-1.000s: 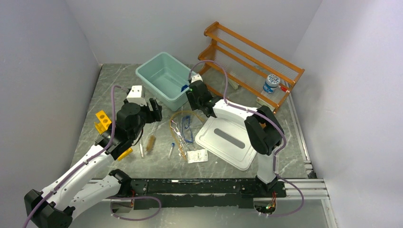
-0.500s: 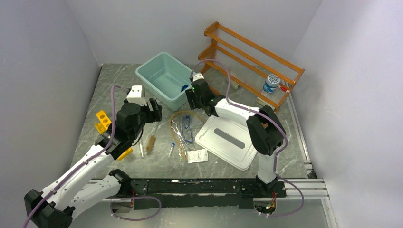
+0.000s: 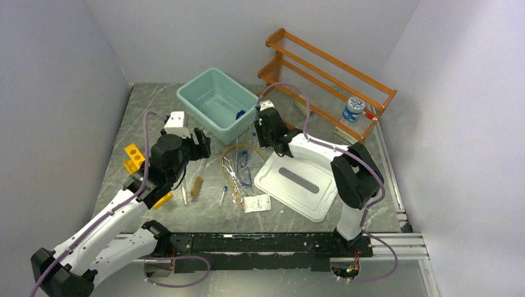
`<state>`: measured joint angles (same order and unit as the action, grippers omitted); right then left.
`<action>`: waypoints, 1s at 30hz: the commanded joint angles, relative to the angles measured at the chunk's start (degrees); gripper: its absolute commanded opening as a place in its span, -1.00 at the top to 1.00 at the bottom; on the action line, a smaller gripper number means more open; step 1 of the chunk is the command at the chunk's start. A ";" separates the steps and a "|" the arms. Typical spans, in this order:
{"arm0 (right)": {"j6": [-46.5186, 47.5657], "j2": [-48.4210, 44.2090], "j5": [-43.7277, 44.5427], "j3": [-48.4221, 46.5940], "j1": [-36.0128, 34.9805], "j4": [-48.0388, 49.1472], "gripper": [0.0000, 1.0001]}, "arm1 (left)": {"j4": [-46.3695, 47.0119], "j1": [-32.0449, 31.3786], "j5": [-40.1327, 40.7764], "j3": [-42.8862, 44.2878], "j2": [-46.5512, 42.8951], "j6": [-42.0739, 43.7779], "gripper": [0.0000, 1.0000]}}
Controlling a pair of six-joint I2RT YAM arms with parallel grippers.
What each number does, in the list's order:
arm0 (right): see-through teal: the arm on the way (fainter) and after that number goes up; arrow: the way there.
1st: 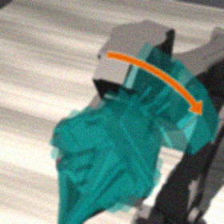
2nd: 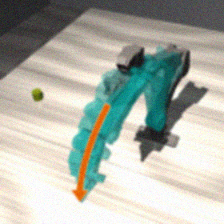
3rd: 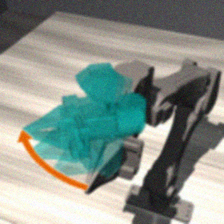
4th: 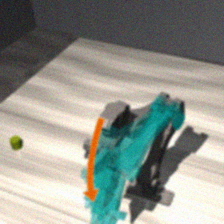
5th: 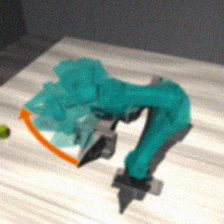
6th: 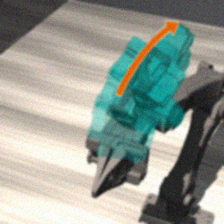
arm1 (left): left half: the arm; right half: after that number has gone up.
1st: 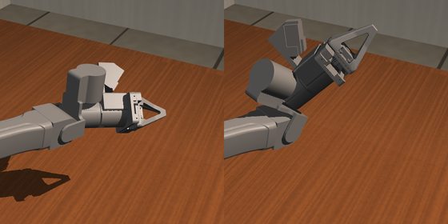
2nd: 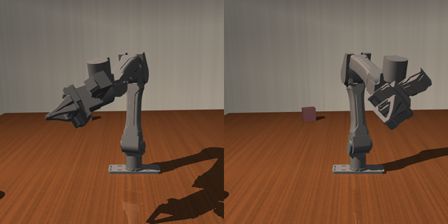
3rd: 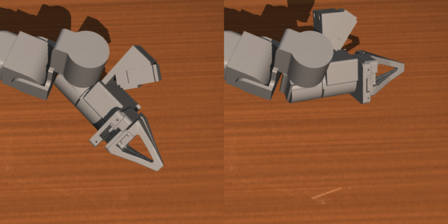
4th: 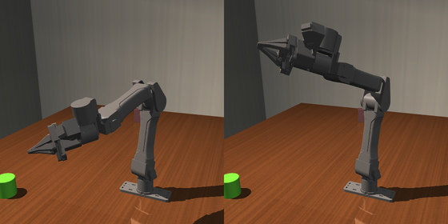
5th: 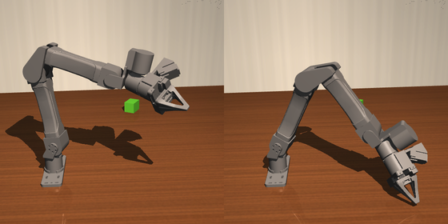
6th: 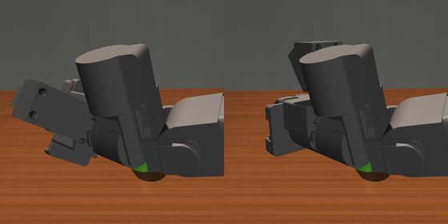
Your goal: Organize the chemistry lab equipment
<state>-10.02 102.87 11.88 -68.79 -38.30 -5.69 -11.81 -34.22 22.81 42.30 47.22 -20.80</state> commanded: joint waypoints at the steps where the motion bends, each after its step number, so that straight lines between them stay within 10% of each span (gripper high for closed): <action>1: -0.17 2.68 2.26 -1.92 0.11 -1.46 0.35 | 1.11 0.39 0.08 -0.03 -0.74 0.23 -0.54; 30: 0.89 9.66 2.83 -12.15 0.13 -4.52 0.59 | 1.00 0.39 0.30 0.06 -0.11 0.31 -0.54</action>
<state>-8.84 110.45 13.10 -77.67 -38.30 -8.40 -11.81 -34.22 22.83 42.30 47.20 -20.80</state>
